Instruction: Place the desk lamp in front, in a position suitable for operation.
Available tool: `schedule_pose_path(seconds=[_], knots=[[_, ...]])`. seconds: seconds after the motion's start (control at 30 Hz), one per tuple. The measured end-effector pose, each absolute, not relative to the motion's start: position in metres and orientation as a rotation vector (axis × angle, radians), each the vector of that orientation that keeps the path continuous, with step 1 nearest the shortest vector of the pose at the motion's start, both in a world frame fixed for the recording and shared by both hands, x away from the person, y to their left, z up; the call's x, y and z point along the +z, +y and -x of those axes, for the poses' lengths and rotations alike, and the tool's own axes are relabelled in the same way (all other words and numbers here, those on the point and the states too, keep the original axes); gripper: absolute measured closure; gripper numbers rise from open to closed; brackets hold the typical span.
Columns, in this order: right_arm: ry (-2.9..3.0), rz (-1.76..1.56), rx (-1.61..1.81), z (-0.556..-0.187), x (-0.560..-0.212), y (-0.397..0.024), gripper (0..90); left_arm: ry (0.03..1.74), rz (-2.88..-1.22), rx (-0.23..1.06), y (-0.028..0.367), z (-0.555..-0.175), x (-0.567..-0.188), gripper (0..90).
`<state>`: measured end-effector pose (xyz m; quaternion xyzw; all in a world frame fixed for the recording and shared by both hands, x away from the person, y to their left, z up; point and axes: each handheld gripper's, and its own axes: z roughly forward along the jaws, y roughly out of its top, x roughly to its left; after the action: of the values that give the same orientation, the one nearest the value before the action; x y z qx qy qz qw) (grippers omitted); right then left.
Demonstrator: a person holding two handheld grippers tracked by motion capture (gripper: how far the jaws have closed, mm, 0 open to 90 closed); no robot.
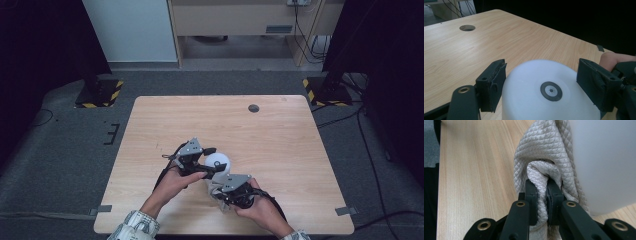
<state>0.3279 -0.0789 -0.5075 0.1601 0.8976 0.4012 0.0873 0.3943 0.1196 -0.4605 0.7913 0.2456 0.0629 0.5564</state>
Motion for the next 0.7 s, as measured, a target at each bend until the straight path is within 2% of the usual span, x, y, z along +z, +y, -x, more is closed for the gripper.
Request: schedule_pose_path(seconds=[0.33, 0.43, 0.7], knots=[[2.642, -0.477, 1.269, -0.323, -0.502, -0.068, 81.7, 0.575, -1.859, 0.164, 0.119, -0.394, -0.461, 22.6], [2.635, -0.482, 1.292, -0.322, -0.505, -0.06, 81.3, 0.575, -1.836, 0.181, 0.122, -0.392, -0.456, 18.0], [2.62, -0.516, 1.335, -0.317, -0.514, -0.043, 80.7, 0.628, -1.802, 0.279, 0.156, -0.378, -0.449, 14.4]])
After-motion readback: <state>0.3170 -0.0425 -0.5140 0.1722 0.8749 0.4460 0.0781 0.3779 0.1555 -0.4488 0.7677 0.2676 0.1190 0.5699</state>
